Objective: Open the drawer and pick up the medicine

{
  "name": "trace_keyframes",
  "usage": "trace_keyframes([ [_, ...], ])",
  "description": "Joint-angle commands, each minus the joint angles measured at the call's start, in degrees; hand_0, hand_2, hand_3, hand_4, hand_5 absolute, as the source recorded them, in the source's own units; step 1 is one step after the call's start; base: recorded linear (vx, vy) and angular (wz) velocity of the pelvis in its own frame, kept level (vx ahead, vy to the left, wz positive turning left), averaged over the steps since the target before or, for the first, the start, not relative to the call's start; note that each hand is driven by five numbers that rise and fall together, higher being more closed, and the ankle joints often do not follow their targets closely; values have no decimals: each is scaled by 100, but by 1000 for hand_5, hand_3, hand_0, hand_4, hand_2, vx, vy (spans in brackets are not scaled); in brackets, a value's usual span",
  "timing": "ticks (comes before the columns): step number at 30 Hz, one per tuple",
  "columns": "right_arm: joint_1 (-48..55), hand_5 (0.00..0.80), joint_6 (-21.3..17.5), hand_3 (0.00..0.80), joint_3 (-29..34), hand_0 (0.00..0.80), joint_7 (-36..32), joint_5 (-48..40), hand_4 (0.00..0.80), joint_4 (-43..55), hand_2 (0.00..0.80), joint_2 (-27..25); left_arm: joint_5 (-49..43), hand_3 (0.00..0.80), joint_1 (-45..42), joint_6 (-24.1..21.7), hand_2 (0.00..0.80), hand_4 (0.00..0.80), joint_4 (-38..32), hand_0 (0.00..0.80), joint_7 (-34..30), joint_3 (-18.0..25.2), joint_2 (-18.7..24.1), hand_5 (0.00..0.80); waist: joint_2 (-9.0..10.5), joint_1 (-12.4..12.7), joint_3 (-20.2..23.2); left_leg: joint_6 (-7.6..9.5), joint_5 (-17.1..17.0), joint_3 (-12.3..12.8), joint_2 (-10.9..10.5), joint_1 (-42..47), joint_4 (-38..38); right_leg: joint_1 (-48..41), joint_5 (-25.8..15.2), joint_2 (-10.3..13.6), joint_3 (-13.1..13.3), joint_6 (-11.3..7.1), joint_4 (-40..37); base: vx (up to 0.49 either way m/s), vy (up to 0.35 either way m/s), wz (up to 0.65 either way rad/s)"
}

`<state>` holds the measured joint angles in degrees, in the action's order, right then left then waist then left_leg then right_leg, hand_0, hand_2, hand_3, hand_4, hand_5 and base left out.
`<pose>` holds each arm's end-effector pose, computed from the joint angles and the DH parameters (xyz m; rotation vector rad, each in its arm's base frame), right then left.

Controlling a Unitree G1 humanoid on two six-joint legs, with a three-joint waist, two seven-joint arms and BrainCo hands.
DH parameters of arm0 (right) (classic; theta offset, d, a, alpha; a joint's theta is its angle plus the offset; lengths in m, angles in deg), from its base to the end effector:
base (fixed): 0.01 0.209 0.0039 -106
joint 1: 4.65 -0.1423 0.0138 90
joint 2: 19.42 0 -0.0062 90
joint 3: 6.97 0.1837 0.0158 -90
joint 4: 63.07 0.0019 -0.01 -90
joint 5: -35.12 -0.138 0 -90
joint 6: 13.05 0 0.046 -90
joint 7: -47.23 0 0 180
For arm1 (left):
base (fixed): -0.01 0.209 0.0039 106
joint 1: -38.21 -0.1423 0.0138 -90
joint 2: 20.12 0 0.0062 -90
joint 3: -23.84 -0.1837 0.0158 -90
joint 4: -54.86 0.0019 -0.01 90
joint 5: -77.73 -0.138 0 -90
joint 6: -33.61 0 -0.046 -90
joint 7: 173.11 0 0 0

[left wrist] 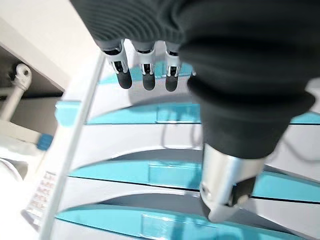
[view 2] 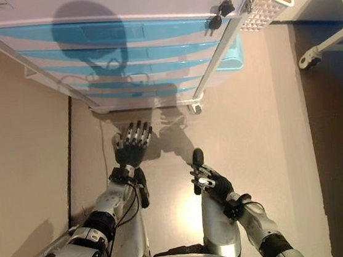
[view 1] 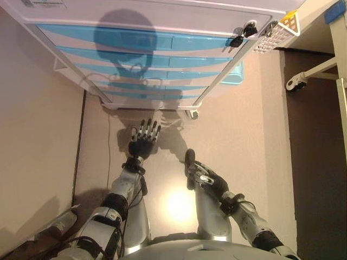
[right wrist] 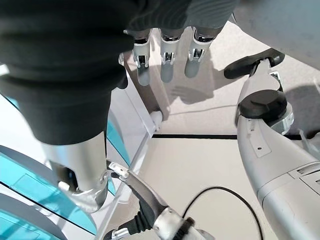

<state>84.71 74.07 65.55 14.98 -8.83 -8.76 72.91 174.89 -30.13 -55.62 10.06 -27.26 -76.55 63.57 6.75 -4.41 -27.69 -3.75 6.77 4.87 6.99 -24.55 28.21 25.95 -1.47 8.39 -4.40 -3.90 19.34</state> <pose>0.1614 -0.1729 -0.0618 0.5740 0.4959 0.4916 0.2529 0.1571 -0.0138 -1.4551 0.0174 -0.2622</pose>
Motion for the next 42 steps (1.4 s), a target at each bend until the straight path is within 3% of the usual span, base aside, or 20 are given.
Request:
trace_keyframes([
  [1,371,0,169,0,-397,0,-52,-116,0,230,0,-241,281,0,156,-97,0,0,-468,0,-255,177,-53,0,-58,-102,71,283,-493,-97,-72,-94,-233,149,399,-116,149,13,1057,23,-19,-5],
  [15,334,0,206,0,-649,0,-83,-349,0,413,0,-414,725,0,1369,-301,0,0,-416,0,-192,513,567,0,120,-251,-28,280,-459,-116,-72,-307,-152,322,419,-301,220,93,1059,13,-23,0],
  [32,381,0,-150,0,-858,0,-342,-498,0,225,0,-580,996,0,2799,-490,0,0,169,0,310,505,1326,0,210,-486,-72,195,-245,136,51,-326,-144,299,511,-314,197,79,862,1,3,-1],
  [39,378,0,-240,0,-934,0,-350,-578,0,183,0,-585,973,0,3024,-617,0,0,216,0,129,456,1468,0,214,-488,-80,203,-217,164,40,-303,-167,253,517,-314,174,103,798,-1,0,-1],
  [40,387,0,-263,0,-944,0,-353,-599,0,173,0,-589,981,41,3046,-621,41,41,187,41,39,461,1498,41,217,-482,-80,204,-212,164,42,-301,-169,249,519,-312,166,104,796,0,0,0],
  [42,401,0,-266,0,-935,0,-354,-588,0,171,0,-573,962,800,3076,-706,800,800,76,800,-60,442,1520,800,219,-477,-80,209,-201,164,35,-287,-179,229,513,-317,160,107,774,0,0,0],
])
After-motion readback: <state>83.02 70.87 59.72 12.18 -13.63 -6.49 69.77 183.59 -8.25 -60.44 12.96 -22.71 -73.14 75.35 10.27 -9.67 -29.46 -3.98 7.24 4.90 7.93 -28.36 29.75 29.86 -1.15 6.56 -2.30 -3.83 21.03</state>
